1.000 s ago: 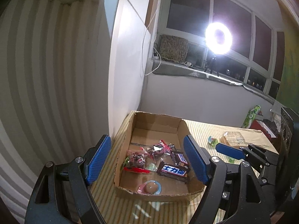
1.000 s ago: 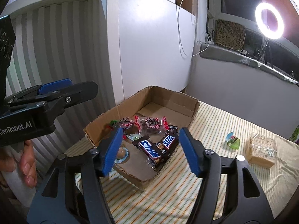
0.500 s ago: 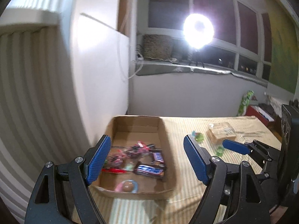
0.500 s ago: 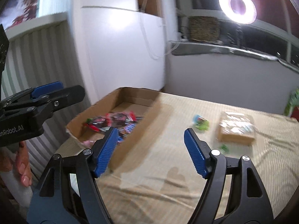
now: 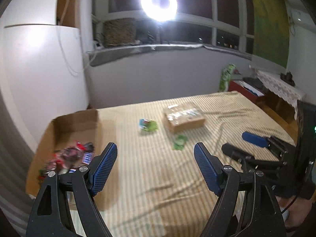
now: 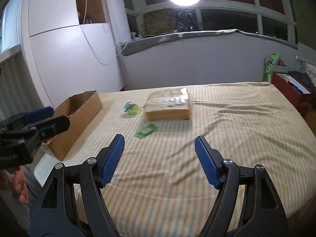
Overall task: Organize snacks
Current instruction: 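Move both open tools back toward the jelly cup and green packet, then grasp the green-and-blue jelly cup with the left tool while the right tool grasps the green wrapped candy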
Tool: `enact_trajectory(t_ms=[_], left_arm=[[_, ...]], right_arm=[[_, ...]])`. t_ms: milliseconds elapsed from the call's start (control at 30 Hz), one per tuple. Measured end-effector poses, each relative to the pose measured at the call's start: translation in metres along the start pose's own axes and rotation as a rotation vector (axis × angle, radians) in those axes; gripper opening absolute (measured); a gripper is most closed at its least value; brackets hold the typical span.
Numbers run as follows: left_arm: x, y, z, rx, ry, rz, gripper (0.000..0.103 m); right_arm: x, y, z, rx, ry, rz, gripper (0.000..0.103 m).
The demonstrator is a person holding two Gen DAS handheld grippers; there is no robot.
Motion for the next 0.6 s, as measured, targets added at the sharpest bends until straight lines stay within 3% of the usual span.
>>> enact_trajectory(t_ms=[267,600], left_arm=[[-0.017,0.004,0.004,0.058,0.031,-0.064,0.08],[-0.071,-0.005,-0.007,0.129,-0.013,-0.107,0.08]], right_arm=[[-0.004,0.004,-0.002,0.013,-0.003,-0.022,0.076],[-0.038,0.006,-0.006,0.074,-0.015,-0.114,0.08]])
Point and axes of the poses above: each gripper's, at about its wrist camera, not at the fingertips, and x roughly against the way its jaws point, z to its right, y to its underside, the point moved 2 cm from there along -x, roughly the way its jaws point, and after that the axes turned 10 degrees about x, right-handed, at the moved point
